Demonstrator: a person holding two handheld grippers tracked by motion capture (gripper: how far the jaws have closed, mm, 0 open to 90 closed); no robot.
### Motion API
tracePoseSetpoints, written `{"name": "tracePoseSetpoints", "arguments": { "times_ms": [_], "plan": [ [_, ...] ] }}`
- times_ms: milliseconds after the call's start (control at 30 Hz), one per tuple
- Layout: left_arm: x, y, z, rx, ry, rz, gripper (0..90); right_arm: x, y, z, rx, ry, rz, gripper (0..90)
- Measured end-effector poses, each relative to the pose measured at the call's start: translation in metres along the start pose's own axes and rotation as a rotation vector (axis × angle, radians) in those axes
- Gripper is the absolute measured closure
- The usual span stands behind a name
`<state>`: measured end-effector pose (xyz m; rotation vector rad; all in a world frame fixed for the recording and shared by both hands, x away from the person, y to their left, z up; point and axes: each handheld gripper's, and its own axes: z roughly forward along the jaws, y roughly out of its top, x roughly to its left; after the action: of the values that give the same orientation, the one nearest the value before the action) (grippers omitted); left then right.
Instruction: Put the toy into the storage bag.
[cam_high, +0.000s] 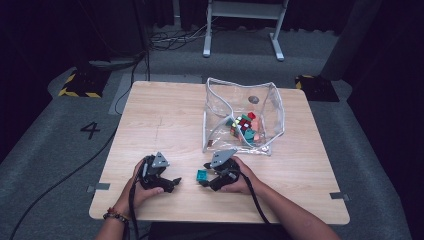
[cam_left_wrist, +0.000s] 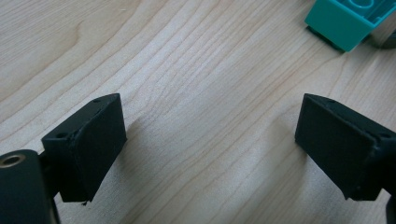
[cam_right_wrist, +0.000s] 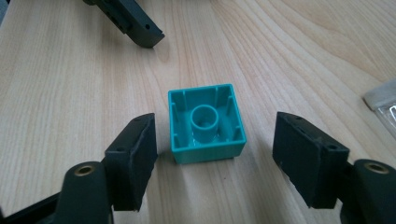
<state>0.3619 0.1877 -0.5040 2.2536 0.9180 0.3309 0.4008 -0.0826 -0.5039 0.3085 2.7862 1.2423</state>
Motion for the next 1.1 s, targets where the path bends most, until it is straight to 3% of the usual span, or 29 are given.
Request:
{"name": "tracePoseSetpoints", "arguments": {
  "times_ms": [133,400,500,733,800,1100],
  "plan": [
    [0.000,0.000,0.000,0.000,0.000,0.000,8.9,0.001,0.001,0.002,-0.007,0.001,-0.020,33.0],
    [0.000,0.000,0.000,0.000,0.000,0.000,8.9,0.004,0.003,0.005,-0.007,-0.020,-0.016,35.2],
    [0.000,0.000,0.000,0.000,0.000,0.000,8.9,0.004,0.003,0.005,-0.017,-0.020,-0.003,42.7],
    [0.000,0.000,0.000,0.000,0.000,-0.001,8.9,0.003,0.000,0.001,-0.029,-0.014,-0.029,59.0],
    [0.000,0.000,0.000,0.000,0.000,-0.001,8.9,0.004,-0.001,0.000,-0.031,-0.010,-0.004,59.3],
    [-0.001,0.000,0.000,0.003,-0.014,-0.010,8.9,0.004,-0.007,-0.016,-0.019,-0.016,-0.003,59.5]
  ]
}}
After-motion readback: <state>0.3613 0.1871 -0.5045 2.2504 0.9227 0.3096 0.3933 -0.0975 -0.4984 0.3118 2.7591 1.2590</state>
